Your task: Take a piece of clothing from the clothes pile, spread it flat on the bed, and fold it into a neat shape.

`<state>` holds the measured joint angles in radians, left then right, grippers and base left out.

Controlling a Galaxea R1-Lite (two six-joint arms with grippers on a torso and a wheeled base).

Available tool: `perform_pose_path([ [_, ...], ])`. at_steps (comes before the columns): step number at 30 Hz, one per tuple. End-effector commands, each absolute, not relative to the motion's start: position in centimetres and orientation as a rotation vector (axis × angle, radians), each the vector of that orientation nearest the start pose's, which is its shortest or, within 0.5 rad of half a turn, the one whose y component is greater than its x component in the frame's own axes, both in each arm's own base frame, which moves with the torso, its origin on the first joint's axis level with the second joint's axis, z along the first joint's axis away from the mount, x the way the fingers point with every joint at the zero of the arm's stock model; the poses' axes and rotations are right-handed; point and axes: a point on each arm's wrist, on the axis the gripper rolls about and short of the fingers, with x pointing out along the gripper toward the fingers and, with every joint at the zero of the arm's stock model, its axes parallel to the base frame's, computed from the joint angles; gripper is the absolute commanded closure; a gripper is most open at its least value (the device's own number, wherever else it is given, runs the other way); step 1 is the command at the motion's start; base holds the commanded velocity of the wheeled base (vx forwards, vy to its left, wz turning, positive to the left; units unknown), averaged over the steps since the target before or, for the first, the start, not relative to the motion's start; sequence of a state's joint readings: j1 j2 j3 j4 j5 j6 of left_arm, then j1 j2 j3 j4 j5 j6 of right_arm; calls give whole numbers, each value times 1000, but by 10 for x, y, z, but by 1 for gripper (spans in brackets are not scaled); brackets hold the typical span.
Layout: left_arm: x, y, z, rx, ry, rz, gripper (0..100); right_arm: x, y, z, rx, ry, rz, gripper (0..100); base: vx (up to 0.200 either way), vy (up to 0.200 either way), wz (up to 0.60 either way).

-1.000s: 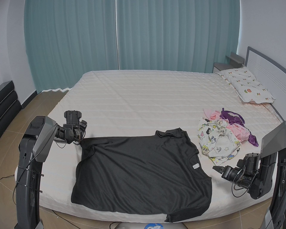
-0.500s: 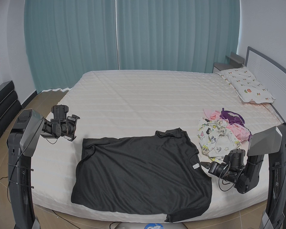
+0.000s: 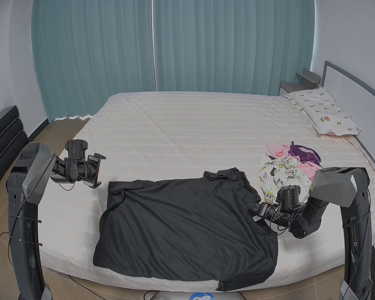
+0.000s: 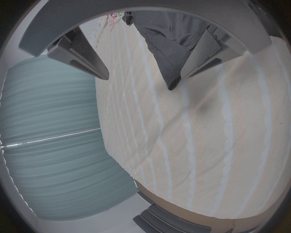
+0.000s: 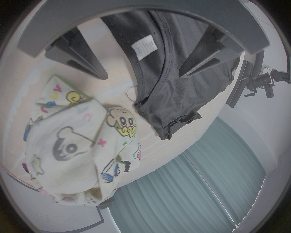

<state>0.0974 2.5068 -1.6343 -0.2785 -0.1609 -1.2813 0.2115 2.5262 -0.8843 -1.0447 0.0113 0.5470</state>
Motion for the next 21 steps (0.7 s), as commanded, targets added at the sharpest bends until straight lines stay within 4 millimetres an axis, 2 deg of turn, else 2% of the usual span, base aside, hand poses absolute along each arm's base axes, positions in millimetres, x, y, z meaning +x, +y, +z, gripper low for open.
perform_pose_path([
  [1, 493, 44, 39, -1317, 549, 323, 0, 389, 86, -71, 465, 655, 48, 0, 0, 0, 0],
  [3, 493, 44, 39, -1317, 549, 323, 0, 390, 86, -71, 465, 656, 48, 0, 0, 0, 0],
  [4, 493, 44, 39, -1317, 549, 323, 0, 390, 86, -71, 465, 656, 48, 100, 0, 0, 0],
  [14, 493, 44, 39, -1316, 550, 323, 0, 388, 82, -70, 455, 647, 0, 100, 0, 0, 0],
  [21, 493, 44, 38, -1314, 552, 324, 0, 387, 74, -60, 468, 626, -19, 100, 0, 0, 0],
])
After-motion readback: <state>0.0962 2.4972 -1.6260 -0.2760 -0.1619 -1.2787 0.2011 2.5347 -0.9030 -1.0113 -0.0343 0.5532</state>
